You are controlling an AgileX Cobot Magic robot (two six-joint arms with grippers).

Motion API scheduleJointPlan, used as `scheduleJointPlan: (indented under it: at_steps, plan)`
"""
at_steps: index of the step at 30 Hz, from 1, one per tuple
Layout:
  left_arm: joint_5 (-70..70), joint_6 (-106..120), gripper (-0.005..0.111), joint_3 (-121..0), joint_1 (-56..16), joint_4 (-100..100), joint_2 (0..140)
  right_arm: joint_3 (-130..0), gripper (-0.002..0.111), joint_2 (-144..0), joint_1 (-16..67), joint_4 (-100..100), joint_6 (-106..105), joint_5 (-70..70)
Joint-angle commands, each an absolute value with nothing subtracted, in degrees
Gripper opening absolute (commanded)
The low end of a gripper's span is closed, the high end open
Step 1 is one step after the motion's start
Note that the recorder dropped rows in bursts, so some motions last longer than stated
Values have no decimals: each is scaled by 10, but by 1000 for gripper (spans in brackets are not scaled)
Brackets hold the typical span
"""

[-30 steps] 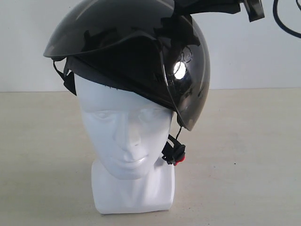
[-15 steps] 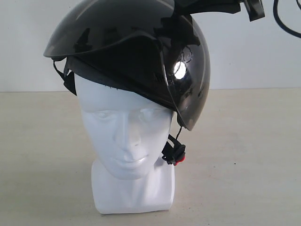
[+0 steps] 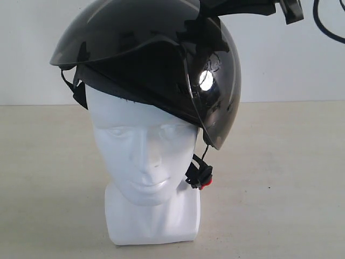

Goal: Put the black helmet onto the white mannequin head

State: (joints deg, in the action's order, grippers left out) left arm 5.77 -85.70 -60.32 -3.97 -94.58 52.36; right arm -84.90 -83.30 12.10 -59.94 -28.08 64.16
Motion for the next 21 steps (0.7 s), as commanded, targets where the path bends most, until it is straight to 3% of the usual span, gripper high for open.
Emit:
scheduleJointPlan:
  at_steps: [1, 9, 21]
  plan:
    - [112, -893, 4, -600, -42, -949, 521, -847, 0, -833, 126, -587, -285, 643]
    - [97, -531, 4, -593, -42, -526, 518, -847, 0, -833, 126, -587, -285, 643]
    - [-212, 111, 4, -609, -82, 83, 517, -847, 0, -833, 126, -587, -285, 643]
